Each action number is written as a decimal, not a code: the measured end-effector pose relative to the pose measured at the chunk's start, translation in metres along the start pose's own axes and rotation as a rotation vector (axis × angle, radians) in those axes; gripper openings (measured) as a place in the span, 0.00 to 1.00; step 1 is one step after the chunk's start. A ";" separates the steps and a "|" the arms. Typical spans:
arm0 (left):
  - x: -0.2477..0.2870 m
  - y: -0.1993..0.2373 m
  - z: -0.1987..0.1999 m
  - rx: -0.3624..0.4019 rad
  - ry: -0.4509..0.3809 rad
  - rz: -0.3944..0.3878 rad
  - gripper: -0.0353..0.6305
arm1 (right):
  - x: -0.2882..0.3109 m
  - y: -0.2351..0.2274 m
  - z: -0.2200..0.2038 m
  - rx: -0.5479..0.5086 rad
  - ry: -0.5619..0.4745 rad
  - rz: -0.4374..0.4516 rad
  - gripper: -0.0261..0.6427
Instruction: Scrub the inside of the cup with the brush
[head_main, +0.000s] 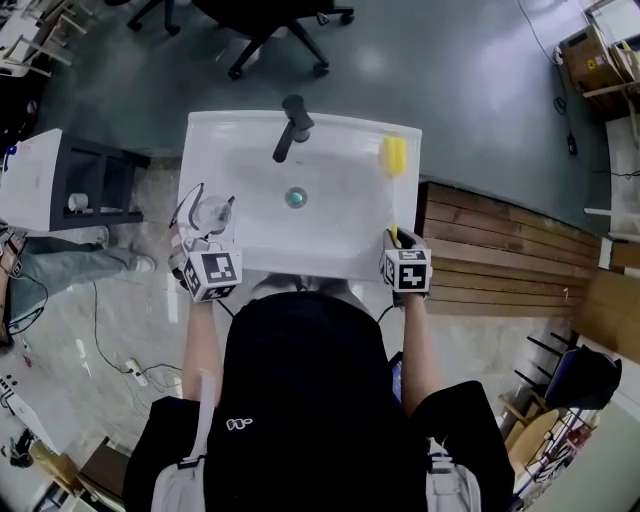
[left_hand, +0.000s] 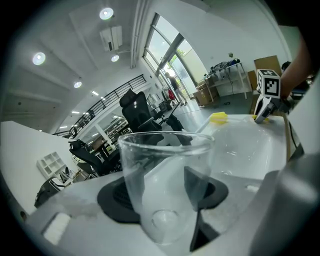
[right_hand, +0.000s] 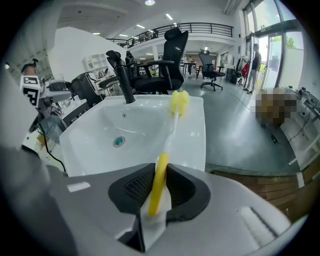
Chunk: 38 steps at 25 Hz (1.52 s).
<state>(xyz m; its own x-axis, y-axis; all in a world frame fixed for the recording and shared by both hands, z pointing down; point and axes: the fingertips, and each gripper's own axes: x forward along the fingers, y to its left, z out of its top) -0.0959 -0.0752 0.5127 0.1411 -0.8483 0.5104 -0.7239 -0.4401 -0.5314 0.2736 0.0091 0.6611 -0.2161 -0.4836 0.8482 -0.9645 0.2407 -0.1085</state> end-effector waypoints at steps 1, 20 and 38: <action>0.000 0.000 0.001 0.000 0.001 0.003 0.47 | 0.000 0.000 0.000 0.000 0.005 0.000 0.14; 0.008 -0.010 -0.004 0.167 0.029 -0.037 0.47 | -0.043 0.028 0.032 -0.202 -0.042 0.143 0.12; 0.015 -0.018 -0.006 0.395 0.078 -0.037 0.47 | -0.099 0.102 0.058 -0.715 -0.110 0.377 0.12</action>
<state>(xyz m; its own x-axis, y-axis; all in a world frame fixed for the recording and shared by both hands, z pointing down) -0.0845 -0.0781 0.5335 0.0997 -0.8116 0.5756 -0.4017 -0.5621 -0.7229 0.1882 0.0330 0.5358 -0.5565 -0.3342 0.7607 -0.5021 0.8647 0.0125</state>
